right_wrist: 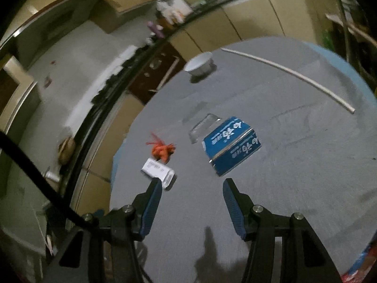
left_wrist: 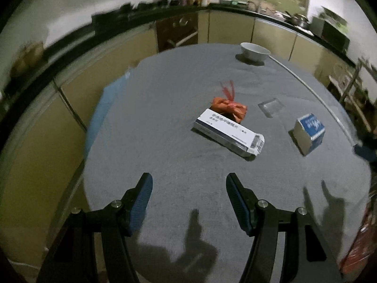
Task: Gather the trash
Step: 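Grasp the blue toothpaste carton with the right tool while the left tool grasps the white medicine box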
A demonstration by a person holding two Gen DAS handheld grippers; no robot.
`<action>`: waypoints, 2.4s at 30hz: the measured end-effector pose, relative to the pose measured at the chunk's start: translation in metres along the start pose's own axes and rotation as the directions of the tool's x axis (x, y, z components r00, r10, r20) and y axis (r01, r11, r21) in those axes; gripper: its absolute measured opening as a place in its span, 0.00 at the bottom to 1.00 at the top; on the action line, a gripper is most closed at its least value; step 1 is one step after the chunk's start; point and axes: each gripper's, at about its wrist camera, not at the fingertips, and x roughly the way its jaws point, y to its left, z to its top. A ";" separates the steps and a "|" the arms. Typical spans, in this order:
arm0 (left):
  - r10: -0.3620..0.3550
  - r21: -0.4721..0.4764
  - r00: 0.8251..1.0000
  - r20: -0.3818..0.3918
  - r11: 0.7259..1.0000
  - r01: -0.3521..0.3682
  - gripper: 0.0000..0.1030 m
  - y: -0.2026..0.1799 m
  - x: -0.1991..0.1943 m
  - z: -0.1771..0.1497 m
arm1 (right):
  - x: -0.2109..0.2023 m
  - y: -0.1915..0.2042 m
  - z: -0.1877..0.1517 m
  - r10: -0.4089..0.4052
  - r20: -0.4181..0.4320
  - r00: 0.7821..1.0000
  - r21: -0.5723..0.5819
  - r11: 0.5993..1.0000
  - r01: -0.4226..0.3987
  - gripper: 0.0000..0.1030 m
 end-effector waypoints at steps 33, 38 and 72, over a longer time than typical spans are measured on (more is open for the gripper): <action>-0.132 -0.221 0.933 -0.336 0.974 0.058 0.67 -0.054 0.127 0.062 | 0.152 -0.002 0.083 -0.552 -0.165 0.817 -0.021 0.830 0.557 0.65; -0.132 -0.146 0.929 -0.344 0.986 0.086 0.67 -0.056 0.117 0.052 | 0.144 -0.007 0.074 -0.498 -0.175 0.849 -0.089 0.867 0.491 0.54; -0.114 -0.263 0.921 -0.373 0.965 0.013 0.66 -0.053 0.120 0.077 | 0.156 -0.001 0.081 -0.419 -0.229 0.879 0.104 0.887 0.450 0.76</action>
